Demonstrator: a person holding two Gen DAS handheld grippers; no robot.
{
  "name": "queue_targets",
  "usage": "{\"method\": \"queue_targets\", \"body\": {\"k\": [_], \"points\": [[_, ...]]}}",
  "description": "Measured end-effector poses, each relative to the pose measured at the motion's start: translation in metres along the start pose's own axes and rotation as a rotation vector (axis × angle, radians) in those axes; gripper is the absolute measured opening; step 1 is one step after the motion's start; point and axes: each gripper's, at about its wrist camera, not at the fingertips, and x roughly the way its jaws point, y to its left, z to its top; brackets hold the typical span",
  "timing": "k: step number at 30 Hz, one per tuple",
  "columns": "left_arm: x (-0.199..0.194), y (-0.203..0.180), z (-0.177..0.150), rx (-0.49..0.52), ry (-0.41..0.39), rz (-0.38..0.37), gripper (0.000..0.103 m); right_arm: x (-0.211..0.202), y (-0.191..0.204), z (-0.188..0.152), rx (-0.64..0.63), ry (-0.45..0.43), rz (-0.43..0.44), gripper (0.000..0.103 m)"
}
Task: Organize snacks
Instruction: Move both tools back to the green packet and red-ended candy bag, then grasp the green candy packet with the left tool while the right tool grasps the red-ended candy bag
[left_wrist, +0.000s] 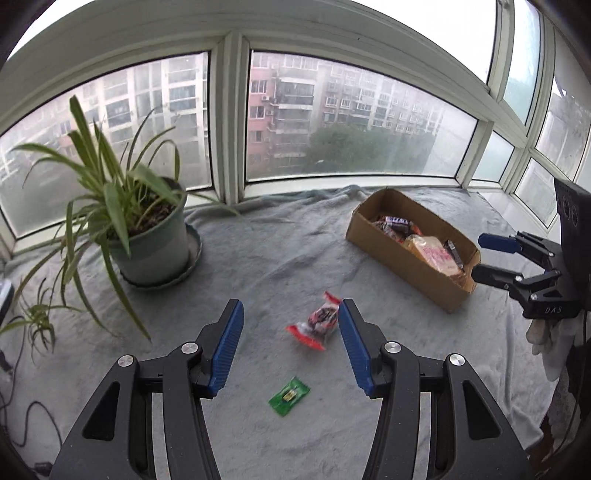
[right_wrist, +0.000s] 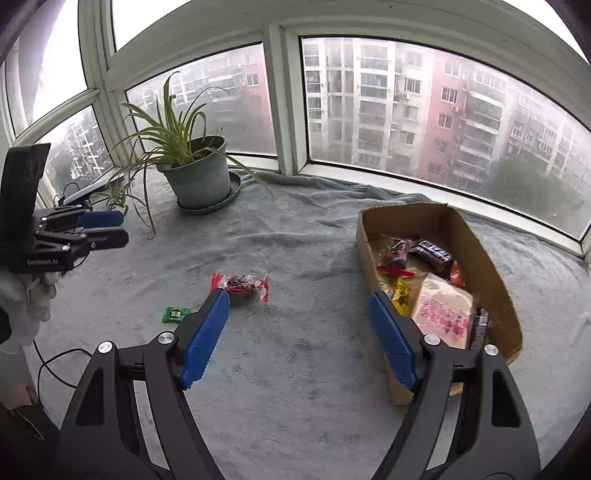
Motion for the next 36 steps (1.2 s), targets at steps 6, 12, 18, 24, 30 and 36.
{"method": "queue_targets", "body": {"k": [6, 12, 18, 24, 30, 36], "points": [[0.026, 0.013, -0.040, -0.026, 0.097, -0.022, 0.052, 0.036, 0.020, -0.002, -0.016, 0.060, 0.037, 0.080], [0.054, 0.002, -0.068, 0.005, 0.157, -0.058, 0.052, 0.074, 0.034, -0.005, -0.016, 0.081, 0.069, 0.091], [0.075, 0.000, -0.082, 0.064, 0.195, -0.055, 0.052, 0.111, 0.045, -0.004, -0.048, 0.112, 0.061, 0.091], [0.091, 0.001, -0.089, 0.104, 0.224, -0.070, 0.041, 0.141, 0.052, -0.002, -0.074, 0.133, 0.054, 0.091], [0.101, -0.001, -0.094, 0.138, 0.225, -0.070, 0.041, 0.161, 0.056, -0.001, -0.097, 0.154, 0.052, 0.091], [0.102, 0.000, -0.093, 0.151, 0.210, -0.070, 0.036, 0.179, 0.062, -0.001, -0.123, 0.180, 0.049, 0.091]]}}
